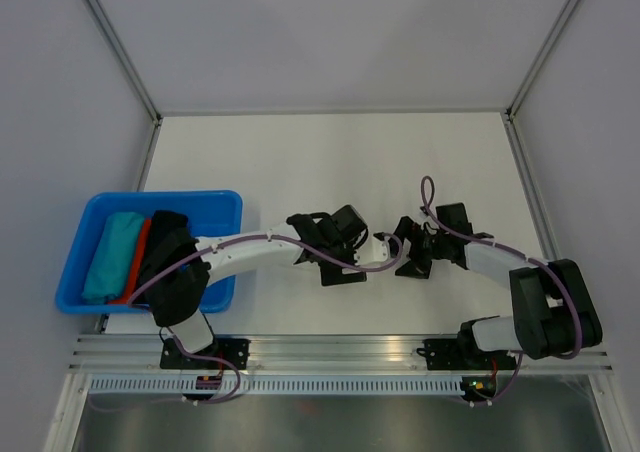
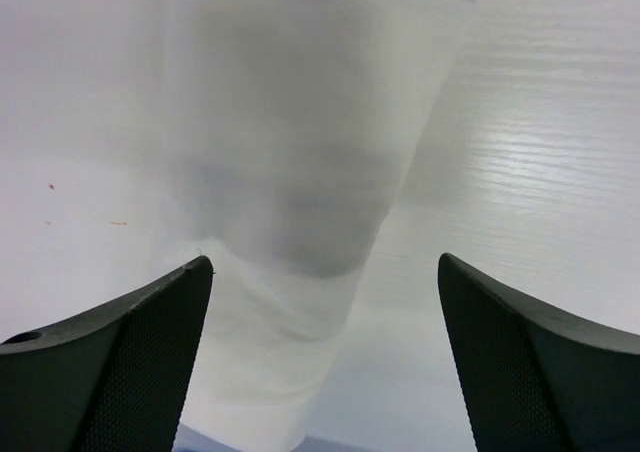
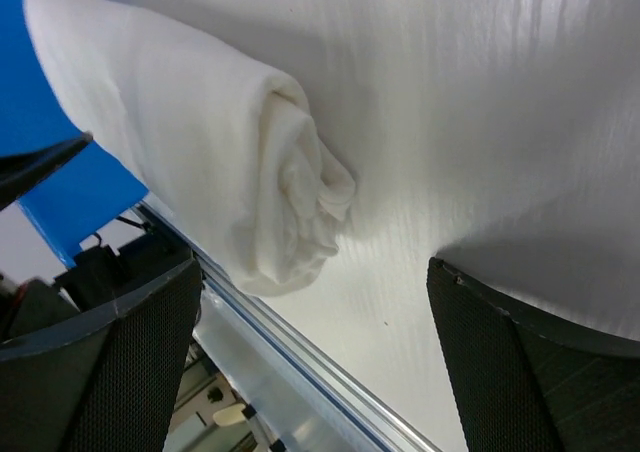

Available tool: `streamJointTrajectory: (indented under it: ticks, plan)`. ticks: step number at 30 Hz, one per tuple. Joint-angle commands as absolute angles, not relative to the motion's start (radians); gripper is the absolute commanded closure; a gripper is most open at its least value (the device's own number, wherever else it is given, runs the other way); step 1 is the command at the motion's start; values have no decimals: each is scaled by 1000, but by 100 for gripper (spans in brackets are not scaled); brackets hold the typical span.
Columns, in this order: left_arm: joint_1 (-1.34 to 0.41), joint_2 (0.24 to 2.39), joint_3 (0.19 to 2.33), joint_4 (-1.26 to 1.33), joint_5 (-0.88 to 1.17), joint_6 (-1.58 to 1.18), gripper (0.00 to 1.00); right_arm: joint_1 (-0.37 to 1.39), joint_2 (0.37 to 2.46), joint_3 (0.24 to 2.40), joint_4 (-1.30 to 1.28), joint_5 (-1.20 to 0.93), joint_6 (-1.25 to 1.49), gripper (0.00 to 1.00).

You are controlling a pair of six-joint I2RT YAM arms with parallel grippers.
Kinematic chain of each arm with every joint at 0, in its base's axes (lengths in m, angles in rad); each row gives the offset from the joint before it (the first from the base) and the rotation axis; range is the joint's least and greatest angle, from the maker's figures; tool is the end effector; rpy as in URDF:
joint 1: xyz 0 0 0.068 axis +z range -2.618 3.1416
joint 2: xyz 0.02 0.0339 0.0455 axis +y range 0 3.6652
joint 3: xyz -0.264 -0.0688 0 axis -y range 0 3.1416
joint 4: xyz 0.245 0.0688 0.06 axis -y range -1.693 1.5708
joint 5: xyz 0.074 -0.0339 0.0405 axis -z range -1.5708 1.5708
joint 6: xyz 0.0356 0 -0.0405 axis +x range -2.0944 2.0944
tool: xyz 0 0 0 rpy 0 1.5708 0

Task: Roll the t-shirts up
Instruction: Place the rolled tshirt into the container

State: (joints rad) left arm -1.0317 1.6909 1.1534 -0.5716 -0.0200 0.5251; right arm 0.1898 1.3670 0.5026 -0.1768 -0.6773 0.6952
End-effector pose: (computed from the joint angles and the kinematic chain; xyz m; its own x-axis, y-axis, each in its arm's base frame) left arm 0.1760 -0.2928 0.2036 0.0301 0.9259 -0.3765 0.9689 0.0656 0.2388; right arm 0.2144 0.0639 0.1368 -0.9441 0.3269 -0.0415 0.1912 0.6461 0.7389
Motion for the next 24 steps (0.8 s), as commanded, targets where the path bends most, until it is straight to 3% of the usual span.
streamJointTrajectory:
  ticks: [1, 5, 8, 11, 12, 16, 18, 19, 20, 21, 24]
  plan:
    - [-1034, 1615, 1265, -682, 89, 445, 0, 166, 1344, 466, 60, -661, 779, 2]
    - [-1014, 1572, 1316, -704, 123, 381, 0, 75, 1380, 379, 287, -802, 877, 2]
    - [-983, 1565, 1394, -701, 17, 313, 0, 37, 1368, 393, 304, -830, 882, 2]
    - [-905, 1600, 1543, -716, -179, 198, 0, 37, 1310, 585, -132, -712, 594, 2]
    - [-878, 1624, 1581, -727, -192, 143, 0, 43, 1264, 635, -229, -572, 527, 2]
    - [-654, 1652, 1689, -791, 93, 109, 0, 81, 1184, 785, -507, -399, 290, 5]
    - [-614, 1655, 1674, -796, 138, 133, 0, 89, 1161, 779, -523, -458, 296, 38]
    - [-600, 1655, 1649, -798, 117, 149, 0, 98, 1151, 749, -517, -530, 314, 78]
    - [-594, 1651, 1634, -796, 66, 165, 0, 115, 1137, 726, -509, -540, 368, 93]
    - [-586, 1646, 1620, -796, 55, 173, 0, 179, 1094, 700, -502, -535, 399, 99]
    - [-548, 1632, 1560, -798, 72, 186, 0, 353, 969, 569, -437, -444, 547, 100]
